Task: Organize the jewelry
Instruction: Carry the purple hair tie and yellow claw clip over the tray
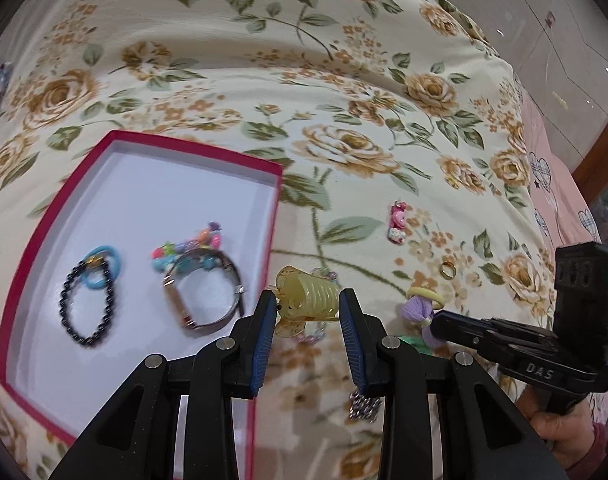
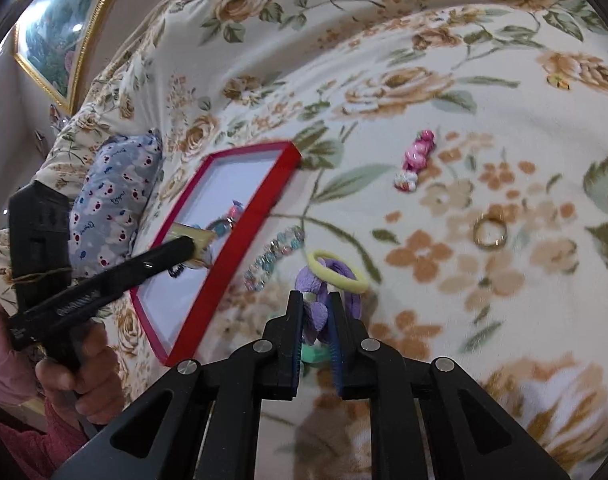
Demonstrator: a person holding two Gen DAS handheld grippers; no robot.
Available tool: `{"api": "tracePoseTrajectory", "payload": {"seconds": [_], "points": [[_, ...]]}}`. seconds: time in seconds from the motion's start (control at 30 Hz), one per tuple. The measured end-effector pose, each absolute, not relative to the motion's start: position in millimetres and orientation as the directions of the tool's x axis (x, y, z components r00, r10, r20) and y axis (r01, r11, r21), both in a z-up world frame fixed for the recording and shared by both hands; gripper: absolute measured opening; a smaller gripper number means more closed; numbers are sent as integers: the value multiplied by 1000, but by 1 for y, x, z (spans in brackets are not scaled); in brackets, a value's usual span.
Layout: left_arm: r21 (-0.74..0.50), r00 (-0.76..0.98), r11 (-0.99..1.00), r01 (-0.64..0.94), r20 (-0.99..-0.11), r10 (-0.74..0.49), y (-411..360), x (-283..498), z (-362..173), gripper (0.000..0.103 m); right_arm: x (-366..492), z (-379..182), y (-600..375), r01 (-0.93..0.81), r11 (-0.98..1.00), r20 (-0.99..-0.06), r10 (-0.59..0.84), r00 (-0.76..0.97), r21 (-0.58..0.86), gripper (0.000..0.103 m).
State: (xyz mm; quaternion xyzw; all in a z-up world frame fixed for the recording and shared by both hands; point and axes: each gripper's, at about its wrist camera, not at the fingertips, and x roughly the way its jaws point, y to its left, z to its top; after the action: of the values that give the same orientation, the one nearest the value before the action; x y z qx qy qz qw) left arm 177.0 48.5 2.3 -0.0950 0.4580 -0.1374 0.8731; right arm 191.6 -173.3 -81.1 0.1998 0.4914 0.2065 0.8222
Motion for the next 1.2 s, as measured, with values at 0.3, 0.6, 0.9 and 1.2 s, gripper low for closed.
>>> {"api": "tracePoseTrajectory", "payload": {"seconds": [0.3, 0.6, 0.9, 1.2], "points": [[-295, 546, 944, 147, -772, -326, 57, 165, 7, 31, 182, -68, -159, -213, 862, -738, 505, 447, 461, 15], [-299, 553, 944, 144, -766, -327, 64, 159, 10, 31, 180, -60, -155, -222, 896, -756, 443, 482, 384, 13], [-299, 559, 945, 132, -765, -320, 72, 153, 11, 31, 179, -68, -140, -259, 903, -789, 426, 443, 343, 26], [-282, 577, 952, 119, -761, -297, 85, 145, 15, 31, 178, -65, -138, -256, 910, -783, 412, 466, 327, 12]]}}
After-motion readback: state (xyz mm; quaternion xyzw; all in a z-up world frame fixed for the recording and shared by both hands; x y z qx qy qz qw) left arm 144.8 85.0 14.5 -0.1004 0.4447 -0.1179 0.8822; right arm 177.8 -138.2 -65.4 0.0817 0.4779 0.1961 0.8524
